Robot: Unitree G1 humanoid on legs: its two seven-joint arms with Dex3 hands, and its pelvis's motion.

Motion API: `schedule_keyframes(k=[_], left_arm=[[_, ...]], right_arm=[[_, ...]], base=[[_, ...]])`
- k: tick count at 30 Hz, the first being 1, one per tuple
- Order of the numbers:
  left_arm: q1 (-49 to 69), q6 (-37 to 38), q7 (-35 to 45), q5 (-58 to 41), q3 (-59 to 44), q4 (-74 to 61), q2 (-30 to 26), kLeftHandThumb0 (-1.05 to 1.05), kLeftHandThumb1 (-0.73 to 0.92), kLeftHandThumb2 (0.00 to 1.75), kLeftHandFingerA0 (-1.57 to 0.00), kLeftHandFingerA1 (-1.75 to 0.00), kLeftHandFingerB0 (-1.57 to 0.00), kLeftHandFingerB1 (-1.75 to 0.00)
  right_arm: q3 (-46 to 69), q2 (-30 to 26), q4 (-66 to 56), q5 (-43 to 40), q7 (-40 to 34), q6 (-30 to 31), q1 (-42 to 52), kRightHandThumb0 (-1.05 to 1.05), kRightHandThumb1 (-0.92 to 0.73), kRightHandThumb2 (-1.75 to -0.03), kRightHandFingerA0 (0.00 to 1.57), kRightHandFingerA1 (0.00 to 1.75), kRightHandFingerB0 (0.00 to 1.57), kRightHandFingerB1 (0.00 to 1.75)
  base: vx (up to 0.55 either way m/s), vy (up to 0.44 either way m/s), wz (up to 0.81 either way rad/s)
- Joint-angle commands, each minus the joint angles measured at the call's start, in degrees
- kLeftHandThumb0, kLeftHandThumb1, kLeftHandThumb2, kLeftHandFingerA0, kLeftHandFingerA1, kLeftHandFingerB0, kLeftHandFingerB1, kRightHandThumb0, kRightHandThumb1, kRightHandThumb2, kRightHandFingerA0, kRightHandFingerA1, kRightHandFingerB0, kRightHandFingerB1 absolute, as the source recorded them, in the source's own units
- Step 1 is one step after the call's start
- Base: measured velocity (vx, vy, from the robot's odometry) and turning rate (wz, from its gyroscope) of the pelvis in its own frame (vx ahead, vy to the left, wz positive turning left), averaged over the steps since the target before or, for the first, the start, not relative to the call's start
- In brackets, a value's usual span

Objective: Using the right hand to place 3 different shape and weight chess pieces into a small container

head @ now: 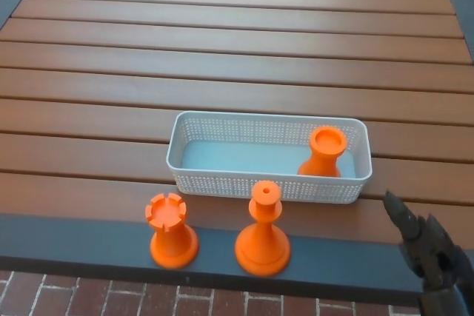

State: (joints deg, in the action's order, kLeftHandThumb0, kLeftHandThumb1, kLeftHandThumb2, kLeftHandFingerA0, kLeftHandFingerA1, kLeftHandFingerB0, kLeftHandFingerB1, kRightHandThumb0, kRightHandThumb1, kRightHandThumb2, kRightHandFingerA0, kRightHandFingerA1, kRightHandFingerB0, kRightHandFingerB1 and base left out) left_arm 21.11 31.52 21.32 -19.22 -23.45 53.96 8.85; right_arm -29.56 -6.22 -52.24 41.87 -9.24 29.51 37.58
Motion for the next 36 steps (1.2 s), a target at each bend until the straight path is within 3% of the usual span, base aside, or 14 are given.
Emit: schedule_keyframes(k=[1,5,9,10,12,23,25,26,28,31,33,36], left_arm=[[-0.05,1.62,1.42,-1.61,-0.64,-0.65,-0.35,-0.07,0.54,1.14,-1.11,-1.35,-0.97,-1.12],[-0.32,2.85,-1.67,1.2,0.89,-1.43,0.17,-0.06,0.51,1.19,-1.09,-1.37,-0.94,-1.11],[-0.18,1.89,-2.13,1.08,1.18,-2.25,0.22,-0.07,0.51,1.2,-1.09,-1.38,-0.94,-1.11],[-0.61,1.16,-2.36,0.87,1.26,-2.78,0.26,-0.07,0.53,1.14,-1.09,-1.38,-0.94,-1.1],[-1.19,1.15,-2.38,0.82,1.32,-2.2,0.24,-0.06,0.54,1.14,-1.08,-1.38,-0.94,-1.09],[0.13,-1.63,-3.08,0.85,3.3,-7.18,2.57,-0.07,0.57,1.1,-1.05,-1.4,-0.93,-1.11],[0.0,-1.18,-2.89,0.77,3.3,-6.96,2.56,-0.07,0.55,1.13,-1.07,-1.38,-0.95,-1.11],[0.18,-2.38,-3.21,0.94,3.83,-8.0,2.82,-0.07,0.59,1.04,-0.99,-1.48,-0.89,-1.22],[0.38,-3.2,-3.99,1.4,4.34,-8.7,3.13,-0.08,0.59,1.03,-0.99,-1.49,-0.89,-1.23],[0.56,-2.18,-6.09,3.47,5.36,-8.37,3.21,-0.08,0.6,1.01,-0.98,-1.49,-0.89,-1.22],[0.63,-2.15,-8.08,4.98,6.11,-8.5,3.09,-0.1,0.6,0.99,-1.0,-1.46,-0.9,-1.21],[0.71,-1.92,-11.09,6.89,7.24,-8.55,3.0,-0.1,0.6,1.0,-1.0,-1.47,-0.9,-1.21]], right_arm=[[-4.72,2.23,3.7,4.59,-9.12,-6.32,4.79,-0.67,-0.4,-0.79,0.0,0.28,0.07,0.15],[-5.94,6.07,7.82,5.24,-9.63,-4.73,-0.07,-0.72,-0.43,-0.79,0.0,0.2,0.1,0.12],[-6.32,6.6,8.92,5.55,-10.25,-4.21,-0.89,-0.72,-0.43,-0.8,0.0,0.21,0.1,0.13],[-6.24,8.16,12.22,6.87,-10.85,-2.46,-3.73,-0.66,-0.43,-0.85,0.0,0.33,0.05,0.24],[-5.85,8.77,14.35,7.05,-11.63,-2.03,-5.49,-0.67,-0.43,-0.85,0.01,0.34,0.04,0.24],[-5.1,13.92,24.15,6.66,-16.86,-0.51,-14.02,-0.72,-0.45,-0.84,0.03,0.29,0.02,0.27],[-5.41,14.64,25.56,6.77,-17.75,-0.42,-14.85,-0.75,-0.44,-0.82,0.01,0.26,0.1,0.26],[-5.89,16.1,28.04,7.1,-18.6,0.45,-16.18,-0.71,-0.43,-0.84,0.02,0.31,0.03,0.28],[-6.24,17.06,29.69,7.02,-18.95,1.04,-16.8,-0.77,-0.45,-0.81,0.0,0.22,0.12,0.21],[-7.05,17.84,32.69,6.35,-20.02,0.17,-16.94,-0.7,-0.43,-0.82,0.0,0.27,0.03,0.27],[-8.48,18.25,33.53,6.45,-19.94,0.46,-16.92,-0.74,-0.44,-0.81,0.0,0.22,0.11,0.22],[-10.83,18.82,34.12,6.82,-20.02,1.15,-16.84,-0.7,-0.42,-0.81,0.0,0.25,0.08,0.26]], base=[[0.0,0.0,0.0],[0.0,0.0,0.0],[0.0,0.0,0.0],[0.0,0.0,0.0],[0.0,0.0,0.0],[0.0,0.0,0.0],[0.0,0.0,0.0],[0.0,0.0,0.0],[0.0,0.0,0.0],[0.0,0.0,0.0],[0.0,0.0,0.0],[0.0,0.0,0.0]])
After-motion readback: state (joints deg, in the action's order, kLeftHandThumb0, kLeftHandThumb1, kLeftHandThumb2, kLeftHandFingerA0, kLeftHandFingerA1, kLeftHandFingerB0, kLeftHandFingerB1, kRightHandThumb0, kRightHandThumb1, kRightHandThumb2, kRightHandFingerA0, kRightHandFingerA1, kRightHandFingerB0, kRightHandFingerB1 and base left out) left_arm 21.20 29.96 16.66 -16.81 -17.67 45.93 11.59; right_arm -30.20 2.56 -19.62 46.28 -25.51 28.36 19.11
